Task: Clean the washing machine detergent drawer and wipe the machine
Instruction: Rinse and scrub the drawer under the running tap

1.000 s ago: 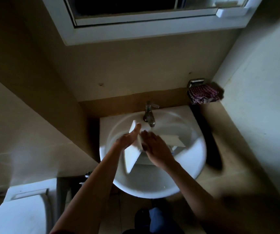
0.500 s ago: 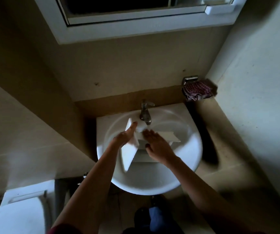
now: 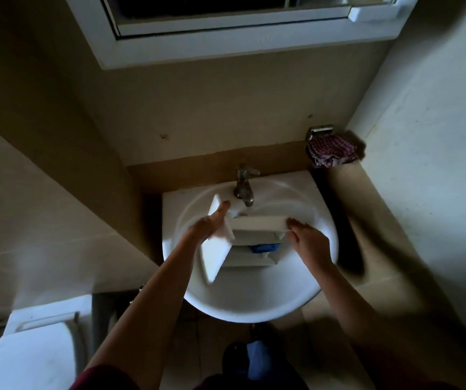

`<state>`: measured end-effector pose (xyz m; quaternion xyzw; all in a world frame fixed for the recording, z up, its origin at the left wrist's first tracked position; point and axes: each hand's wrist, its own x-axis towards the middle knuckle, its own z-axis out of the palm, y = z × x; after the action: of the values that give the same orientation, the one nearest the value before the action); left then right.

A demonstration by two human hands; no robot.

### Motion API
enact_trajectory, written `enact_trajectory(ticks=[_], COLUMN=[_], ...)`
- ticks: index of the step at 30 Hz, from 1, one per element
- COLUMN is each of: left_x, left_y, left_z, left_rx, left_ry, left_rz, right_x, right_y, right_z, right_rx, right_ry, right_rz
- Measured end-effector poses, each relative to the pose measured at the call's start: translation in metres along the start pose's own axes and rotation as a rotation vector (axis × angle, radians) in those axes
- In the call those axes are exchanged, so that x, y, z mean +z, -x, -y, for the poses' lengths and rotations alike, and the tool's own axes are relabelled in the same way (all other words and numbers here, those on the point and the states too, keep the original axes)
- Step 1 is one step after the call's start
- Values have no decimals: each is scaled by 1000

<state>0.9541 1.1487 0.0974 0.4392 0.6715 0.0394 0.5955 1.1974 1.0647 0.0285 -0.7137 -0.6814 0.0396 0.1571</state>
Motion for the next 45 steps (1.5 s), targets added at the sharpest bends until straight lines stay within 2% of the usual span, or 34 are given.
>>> enact_trajectory(ticks=[2,9,14,17,21,25,32,37,39,41,43,45], left_x=[0,-11,-17,-18,-15,-14,-15,-1,4,7,8,7], left_y=[6,22,26,14,19,13,5,2,-3,-5,-11,-25], left_z=[-3,13,40,53,55,54,51,51,55,57,61,67], left_rx=[38,132,289,257,210,128,-124,-207,-223,-234,-246,-255], left_ry=[-15,-28,-50,-161,2,147,215,228,216,202,189,156], left_rz=[14,39,143,102,102,78,81,59,25,-8,-58,-117], right_x=[4,-10,-17,-20,-24,-20,-4,22,29,31,33,35], right_y=[-2,-13,-24,-37,-51,-63,-71,-72,-69,-65,-63,-68], right_z=[-1,-1,-10,-7,4,11,19,23,26,30,35,44], right_rx=[-14,-94,-87,-52,0,65,246,333,352,334,303,378], right_ry=[7,-25,-31,17,42,-31,-254,-263,-232,-244,-361,-550], right_rz=[6,-214,-150,-41,41,119,343,516,522,414,307,364])
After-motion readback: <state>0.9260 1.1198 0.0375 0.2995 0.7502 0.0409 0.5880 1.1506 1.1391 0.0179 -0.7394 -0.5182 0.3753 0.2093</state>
